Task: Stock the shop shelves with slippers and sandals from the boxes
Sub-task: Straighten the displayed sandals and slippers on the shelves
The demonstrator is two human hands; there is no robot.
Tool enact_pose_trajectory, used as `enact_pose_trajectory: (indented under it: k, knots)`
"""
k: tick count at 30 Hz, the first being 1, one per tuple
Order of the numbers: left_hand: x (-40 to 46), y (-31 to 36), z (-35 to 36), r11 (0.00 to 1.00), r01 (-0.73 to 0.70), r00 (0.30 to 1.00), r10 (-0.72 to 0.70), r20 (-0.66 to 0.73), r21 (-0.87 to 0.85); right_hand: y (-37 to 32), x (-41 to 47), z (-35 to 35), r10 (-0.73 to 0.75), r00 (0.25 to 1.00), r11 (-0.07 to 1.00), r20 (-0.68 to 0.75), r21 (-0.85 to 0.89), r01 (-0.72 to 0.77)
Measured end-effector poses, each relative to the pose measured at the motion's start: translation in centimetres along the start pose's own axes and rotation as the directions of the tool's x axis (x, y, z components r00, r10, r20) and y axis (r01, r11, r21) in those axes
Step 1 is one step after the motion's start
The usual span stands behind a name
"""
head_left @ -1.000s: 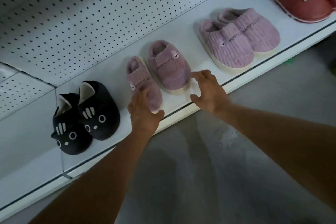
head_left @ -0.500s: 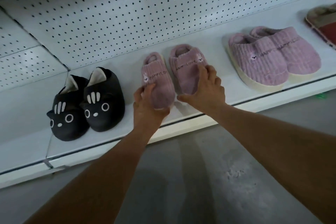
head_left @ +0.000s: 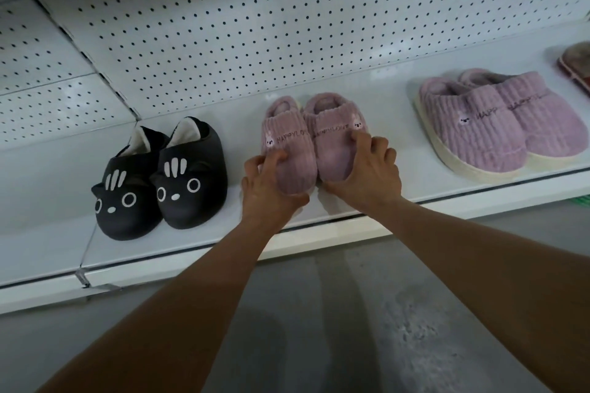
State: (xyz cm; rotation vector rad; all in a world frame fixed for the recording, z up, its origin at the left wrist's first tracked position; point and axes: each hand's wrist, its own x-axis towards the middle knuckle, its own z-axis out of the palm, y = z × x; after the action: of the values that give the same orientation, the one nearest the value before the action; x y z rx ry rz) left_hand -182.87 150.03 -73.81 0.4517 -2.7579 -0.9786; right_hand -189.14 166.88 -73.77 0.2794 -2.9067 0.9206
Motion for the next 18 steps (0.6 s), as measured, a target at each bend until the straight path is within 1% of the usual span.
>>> enact_pose_trajectory:
  k: [4,7,10,15,18]
  knots:
    - [0.0,-0.1,-0.3,1.000,0.010,0.999,-0.010,0.032,0.000,0.2,-0.1,-0.7,-0.012,0.999,1.000,0.034,0.003,0.012]
    - [-0.1,0.0,-0.7,1.000,0.007,0.998,-0.007,0.070,0.006,0.5,-0.2,-1.1,-0.016,0.999,1.000,0.030,0.022,0.015]
    - [-0.1,0.4,-1.1,1.000,0.017,0.994,-0.017,0.111,0.001,0.5,-0.4,-1.3,-0.013,0.999,1.000,0.039,0.002,0.013]
    - [0.0,1.5,-2.4,0.998,0.055,0.974,-0.059,0.221,0.025,-0.3,-0.2,-1.2,0.037,0.997,0.998,0.064,-0.045,-0.035]
    - [-0.1,1.4,-2.7,0.999,0.041,0.969,-0.048,0.242,0.033,-0.6,-0.2,-1.2,0.053,0.997,0.998,0.062,-0.040,-0.050]
